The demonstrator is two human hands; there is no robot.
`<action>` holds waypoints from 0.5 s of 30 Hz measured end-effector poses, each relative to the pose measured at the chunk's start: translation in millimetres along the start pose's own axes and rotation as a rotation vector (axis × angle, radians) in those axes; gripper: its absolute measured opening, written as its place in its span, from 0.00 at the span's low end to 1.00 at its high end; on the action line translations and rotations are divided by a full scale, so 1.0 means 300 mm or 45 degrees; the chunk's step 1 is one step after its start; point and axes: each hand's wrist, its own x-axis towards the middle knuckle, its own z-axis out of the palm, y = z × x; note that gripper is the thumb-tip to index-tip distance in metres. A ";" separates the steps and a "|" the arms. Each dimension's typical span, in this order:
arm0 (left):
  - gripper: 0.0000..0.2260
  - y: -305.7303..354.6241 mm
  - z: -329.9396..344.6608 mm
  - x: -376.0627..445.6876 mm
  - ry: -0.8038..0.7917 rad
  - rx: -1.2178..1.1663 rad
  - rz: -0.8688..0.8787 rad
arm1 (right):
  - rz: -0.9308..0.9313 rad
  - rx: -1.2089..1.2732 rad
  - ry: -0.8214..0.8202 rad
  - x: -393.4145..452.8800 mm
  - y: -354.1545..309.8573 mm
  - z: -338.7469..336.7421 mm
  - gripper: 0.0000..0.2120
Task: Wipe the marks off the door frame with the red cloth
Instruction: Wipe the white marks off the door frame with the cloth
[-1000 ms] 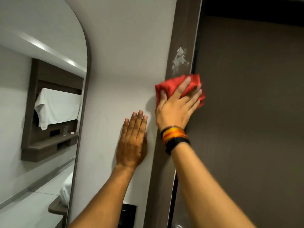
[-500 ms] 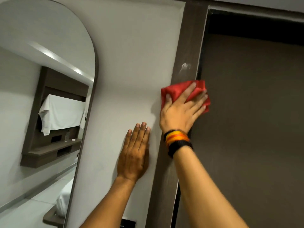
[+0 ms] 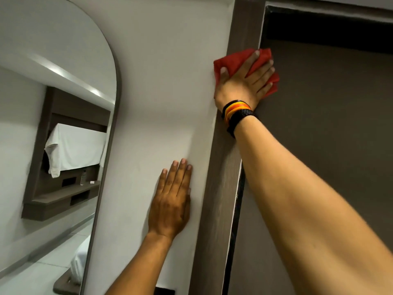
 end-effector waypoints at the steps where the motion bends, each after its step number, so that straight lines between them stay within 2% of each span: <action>1: 0.25 0.002 -0.002 -0.001 -0.001 0.008 0.005 | -0.011 0.009 -0.005 -0.052 0.028 0.005 0.40; 4: 0.25 0.006 -0.008 0.005 0.007 0.068 0.009 | -0.013 -0.010 -0.052 -0.230 0.110 0.032 0.40; 6: 0.26 0.010 -0.009 0.000 0.008 0.067 0.010 | 0.002 0.002 -0.075 -0.230 0.111 0.032 0.41; 15: 0.29 -0.005 0.007 0.000 0.049 0.033 0.030 | -0.090 0.011 -0.067 0.316 -0.109 -0.029 0.43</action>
